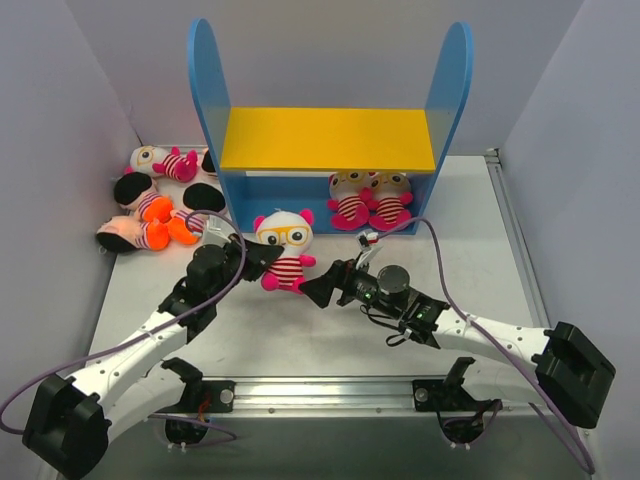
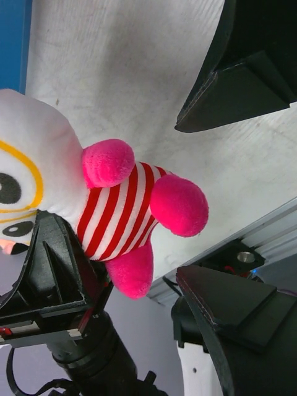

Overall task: Place and organize the stuffed toys onto the shelf
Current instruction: Pass the stuffed toy from the left arm to the right

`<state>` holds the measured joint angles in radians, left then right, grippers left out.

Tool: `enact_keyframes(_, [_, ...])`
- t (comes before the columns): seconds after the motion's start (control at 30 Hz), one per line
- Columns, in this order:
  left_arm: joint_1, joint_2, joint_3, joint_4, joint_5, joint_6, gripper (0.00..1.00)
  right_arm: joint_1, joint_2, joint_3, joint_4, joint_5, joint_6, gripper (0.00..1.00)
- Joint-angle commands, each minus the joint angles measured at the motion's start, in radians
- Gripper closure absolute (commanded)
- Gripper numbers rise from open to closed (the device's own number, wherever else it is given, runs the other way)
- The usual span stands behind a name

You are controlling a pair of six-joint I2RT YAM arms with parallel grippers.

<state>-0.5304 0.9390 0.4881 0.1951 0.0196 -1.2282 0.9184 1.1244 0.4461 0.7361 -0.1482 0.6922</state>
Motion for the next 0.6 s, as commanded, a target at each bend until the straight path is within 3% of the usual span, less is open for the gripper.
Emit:
enact_keyframes(0.0, [-0.023, -0.039, -0.006, 0.141, -0.082, -0.059, 0.97, 0.013, 0.043, 0.006, 0.174, -0.036, 0.055, 0.08])
enact_keyframes(0.33, [-0.08, -0.028, -0.052, 0.251, -0.141, -0.071, 0.97, 0.022, 0.133, 0.016, 0.284, 0.007, 0.09, 0.12])
enact_keyframes(0.57, [-0.109, -0.019, -0.095, 0.326, -0.165, -0.073, 0.97, 0.025, 0.161, 0.023, 0.295, 0.024, 0.089, 0.21])
